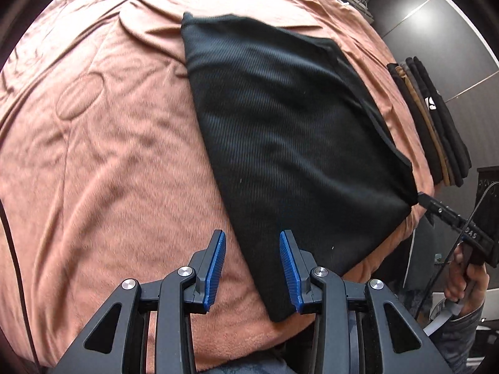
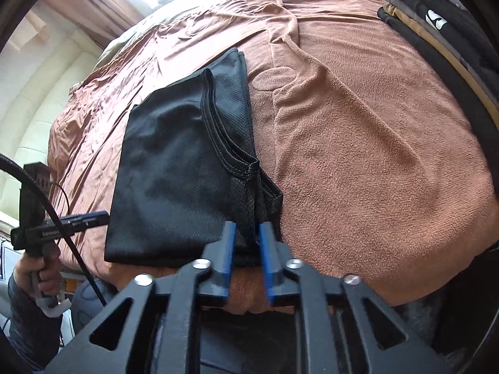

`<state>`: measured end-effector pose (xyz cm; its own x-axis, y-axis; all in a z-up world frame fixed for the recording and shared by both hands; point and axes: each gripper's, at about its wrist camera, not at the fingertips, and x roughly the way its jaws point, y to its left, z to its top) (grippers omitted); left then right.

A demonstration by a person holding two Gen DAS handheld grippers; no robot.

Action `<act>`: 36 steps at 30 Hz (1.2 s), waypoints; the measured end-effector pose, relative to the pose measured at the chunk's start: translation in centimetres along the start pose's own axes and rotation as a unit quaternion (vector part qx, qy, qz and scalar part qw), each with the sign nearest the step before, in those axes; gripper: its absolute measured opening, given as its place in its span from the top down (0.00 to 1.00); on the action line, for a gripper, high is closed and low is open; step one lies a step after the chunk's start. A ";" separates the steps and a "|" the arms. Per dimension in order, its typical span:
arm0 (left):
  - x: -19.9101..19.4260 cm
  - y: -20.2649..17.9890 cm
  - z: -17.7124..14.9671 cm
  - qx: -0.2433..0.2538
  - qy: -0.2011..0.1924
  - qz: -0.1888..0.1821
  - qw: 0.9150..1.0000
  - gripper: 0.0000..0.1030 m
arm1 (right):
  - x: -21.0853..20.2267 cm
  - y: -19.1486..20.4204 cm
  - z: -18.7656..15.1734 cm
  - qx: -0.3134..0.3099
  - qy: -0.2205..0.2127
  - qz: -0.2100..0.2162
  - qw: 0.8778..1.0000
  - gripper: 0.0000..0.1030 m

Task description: Fold small clothes

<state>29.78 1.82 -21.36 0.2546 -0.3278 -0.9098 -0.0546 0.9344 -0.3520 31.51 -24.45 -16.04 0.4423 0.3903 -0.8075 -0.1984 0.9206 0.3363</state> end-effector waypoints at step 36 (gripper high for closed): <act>-0.3 2.5 -3.9 -0.060 0.012 -0.062 0.996 0.76 | 0.0 -1.6 -1.1 0.035 -0.001 0.022 0.999 0.68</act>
<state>25.84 3.70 -22.76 0.2443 -0.4450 -0.8616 -0.1397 0.8631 -0.4854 30.85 -25.96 -17.08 0.4366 0.4304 -0.7900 -0.1560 0.9011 0.4047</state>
